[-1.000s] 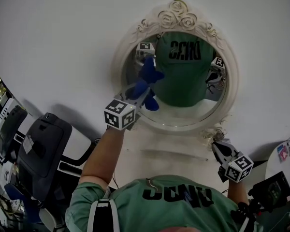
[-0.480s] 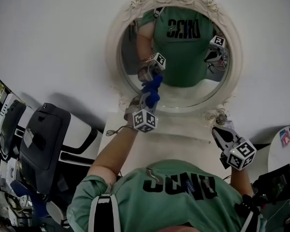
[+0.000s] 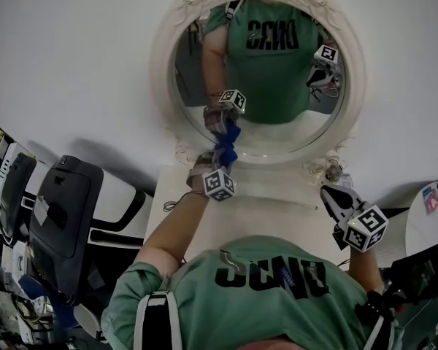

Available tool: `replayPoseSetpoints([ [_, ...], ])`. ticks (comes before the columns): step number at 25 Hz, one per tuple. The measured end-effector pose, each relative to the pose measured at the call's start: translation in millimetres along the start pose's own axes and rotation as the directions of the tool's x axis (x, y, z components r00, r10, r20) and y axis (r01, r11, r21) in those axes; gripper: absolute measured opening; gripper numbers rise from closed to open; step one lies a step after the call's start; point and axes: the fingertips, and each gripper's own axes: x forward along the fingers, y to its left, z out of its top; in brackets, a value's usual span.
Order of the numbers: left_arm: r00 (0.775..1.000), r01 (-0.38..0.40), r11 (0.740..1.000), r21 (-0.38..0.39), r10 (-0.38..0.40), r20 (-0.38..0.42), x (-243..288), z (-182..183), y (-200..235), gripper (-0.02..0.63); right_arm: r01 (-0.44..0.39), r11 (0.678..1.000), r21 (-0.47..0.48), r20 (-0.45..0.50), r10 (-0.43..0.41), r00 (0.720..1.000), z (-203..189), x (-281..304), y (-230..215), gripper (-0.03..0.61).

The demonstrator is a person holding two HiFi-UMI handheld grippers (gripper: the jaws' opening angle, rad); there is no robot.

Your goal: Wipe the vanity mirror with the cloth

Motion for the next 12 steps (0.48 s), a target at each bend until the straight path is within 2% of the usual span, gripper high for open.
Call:
replayPoseSetpoints([
  [4, 0.998, 0.054, 0.999, -0.009, -0.054, -0.038, 1.5, -1.8, -5.8, 0.105, -0.008, 1.000, 0.000, 0.001, 0.008, 1.000, 1.2, 2.9, 2.9, 0.012],
  [8, 0.986, 0.152, 0.987, -0.053, -0.155, -0.063, 3.7, -2.6, -12.0, 0.184, -0.008, 1.000, 0.002, 0.002, 0.008, 1.000, 0.1, 3.7, 1.3, 0.012],
  [12, 0.978, 0.196, 0.978, -0.073, -0.200, -0.054, 2.9, -2.4, -11.3, 0.184, -0.009, 1.000, 0.003, 0.002, 0.009, 1.000, -1.5, 4.6, 1.1, 0.012],
])
